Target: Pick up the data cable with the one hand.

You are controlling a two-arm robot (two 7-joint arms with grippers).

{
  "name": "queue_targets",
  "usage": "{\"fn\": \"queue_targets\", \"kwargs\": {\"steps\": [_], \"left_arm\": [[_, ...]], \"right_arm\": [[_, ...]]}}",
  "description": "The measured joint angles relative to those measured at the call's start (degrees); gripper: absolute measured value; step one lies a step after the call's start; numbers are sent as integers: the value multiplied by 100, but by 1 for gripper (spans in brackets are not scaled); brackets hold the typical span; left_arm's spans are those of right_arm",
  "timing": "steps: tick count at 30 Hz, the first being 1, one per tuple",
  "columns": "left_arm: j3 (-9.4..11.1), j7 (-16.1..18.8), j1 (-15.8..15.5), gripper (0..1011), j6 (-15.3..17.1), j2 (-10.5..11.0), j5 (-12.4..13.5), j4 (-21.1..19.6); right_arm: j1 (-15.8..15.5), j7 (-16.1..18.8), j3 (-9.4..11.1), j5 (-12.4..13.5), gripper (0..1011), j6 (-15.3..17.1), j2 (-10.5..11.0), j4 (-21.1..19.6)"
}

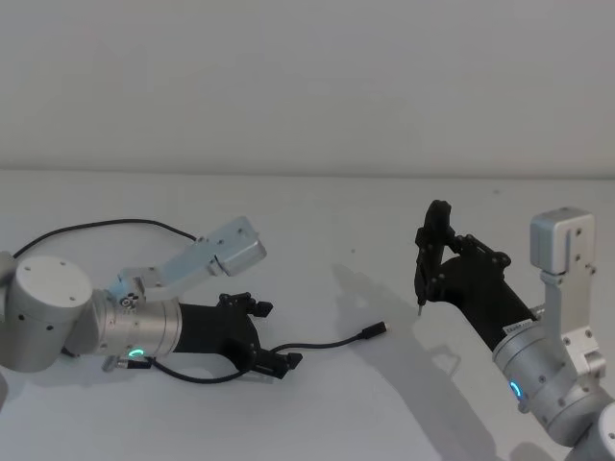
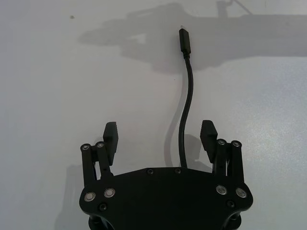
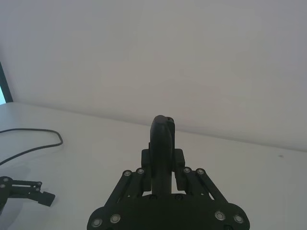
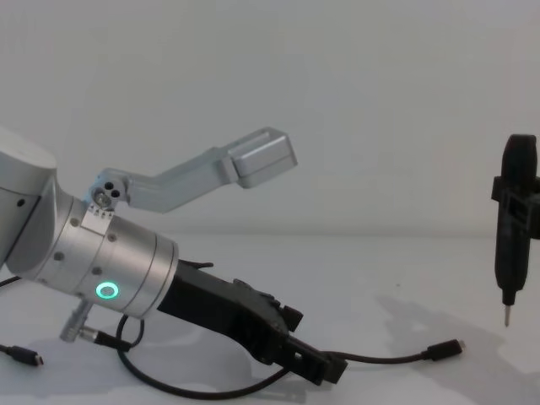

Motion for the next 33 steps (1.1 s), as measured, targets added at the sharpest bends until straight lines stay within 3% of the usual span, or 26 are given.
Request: {"fn": "queue_targets", "kwargs": {"steps": [8,30,33], "left_arm": [[37,-12,-33,874,44,-24,-19,47],[70,-24,-61,175,85,-45,-37,90],[73,-24,-63,124,88,-46,-38,92]], "right_arm": [[0,0,0,0,274,0,0,0],[0,0,0,0,274,0,0,0],[0,0,0,0,274,0,0,0]]}}
